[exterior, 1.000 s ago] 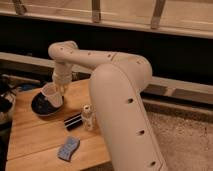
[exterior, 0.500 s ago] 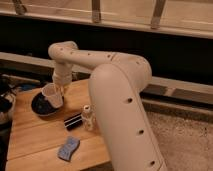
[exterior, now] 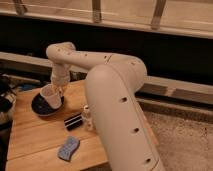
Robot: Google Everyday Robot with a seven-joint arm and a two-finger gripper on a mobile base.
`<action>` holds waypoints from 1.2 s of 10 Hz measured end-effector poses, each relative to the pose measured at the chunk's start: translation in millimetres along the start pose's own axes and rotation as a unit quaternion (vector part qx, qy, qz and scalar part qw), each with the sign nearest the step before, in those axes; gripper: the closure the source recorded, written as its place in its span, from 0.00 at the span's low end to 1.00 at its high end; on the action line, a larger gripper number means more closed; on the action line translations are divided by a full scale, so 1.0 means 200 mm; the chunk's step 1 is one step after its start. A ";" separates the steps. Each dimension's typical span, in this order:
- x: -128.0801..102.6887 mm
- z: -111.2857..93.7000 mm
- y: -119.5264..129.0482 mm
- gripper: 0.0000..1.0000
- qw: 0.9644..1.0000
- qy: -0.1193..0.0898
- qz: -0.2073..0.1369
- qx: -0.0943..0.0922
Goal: Place the ceramic cup in the ceramic bowl
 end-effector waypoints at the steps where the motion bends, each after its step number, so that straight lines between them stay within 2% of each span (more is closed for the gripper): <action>1: -0.01 0.02 -0.02 0.82 1.000 -0.003 0.001 -0.001; 2: -0.01 0.02 -0.02 0.70 1.000 -0.005 0.001 -0.003; 3: -0.01 0.01 0.00 0.62 1.000 -0.007 -0.001 -0.004; 6: 0.00 0.04 -0.01 0.60 1.000 0.000 -0.004 0.003; 8: -0.01 0.05 -0.03 0.54 1.000 -0.002 0.003 0.001; 10: -0.01 0.02 -0.01 0.62 1.000 -0.006 -0.004 0.002; 12: -0.01 0.01 0.00 0.62 1.000 -0.003 -0.009 0.005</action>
